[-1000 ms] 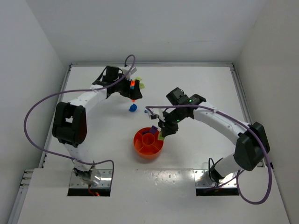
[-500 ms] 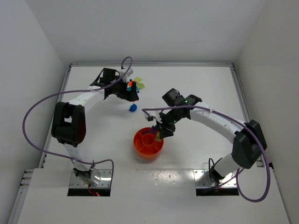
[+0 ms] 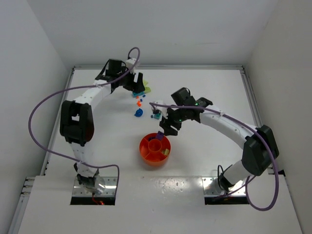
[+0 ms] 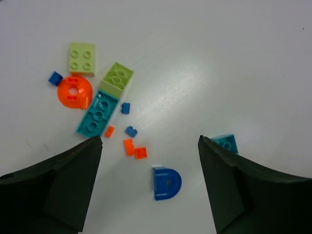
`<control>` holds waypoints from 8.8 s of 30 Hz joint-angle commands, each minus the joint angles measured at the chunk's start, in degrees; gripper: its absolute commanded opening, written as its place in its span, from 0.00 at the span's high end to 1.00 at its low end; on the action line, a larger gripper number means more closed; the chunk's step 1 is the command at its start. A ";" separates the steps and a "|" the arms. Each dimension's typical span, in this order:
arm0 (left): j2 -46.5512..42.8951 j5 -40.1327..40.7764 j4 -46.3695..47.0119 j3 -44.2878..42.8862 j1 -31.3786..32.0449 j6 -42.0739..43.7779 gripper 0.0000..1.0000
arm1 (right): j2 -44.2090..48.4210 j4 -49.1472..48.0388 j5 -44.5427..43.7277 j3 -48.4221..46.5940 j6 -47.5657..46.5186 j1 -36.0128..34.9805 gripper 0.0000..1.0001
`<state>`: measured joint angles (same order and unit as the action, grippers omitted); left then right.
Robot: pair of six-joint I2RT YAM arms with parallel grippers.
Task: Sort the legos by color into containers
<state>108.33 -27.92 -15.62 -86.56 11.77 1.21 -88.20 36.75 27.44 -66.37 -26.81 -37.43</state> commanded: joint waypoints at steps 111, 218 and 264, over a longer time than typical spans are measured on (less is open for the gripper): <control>-12.97 -16.81 15.09 13.00 10.37 3.18 0.81 | -28.16 -51.61 34.70 -11.85 86.13 23.54 0.25; -18.60 -3.37 9.82 18.10 -3.07 -0.86 0.00 | -4.43 13.26 19.23 -4.64 -3.08 5.44 1.00; 6.70 -10.74 -12.04 -10.35 1.59 23.36 0.18 | -9.62 -8.97 9.56 -12.82 24.59 12.19 0.48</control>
<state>111.61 -34.41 -18.46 -91.24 12.97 14.96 -97.01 33.93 37.69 -77.01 -10.63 -28.16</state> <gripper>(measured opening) 0.813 0.516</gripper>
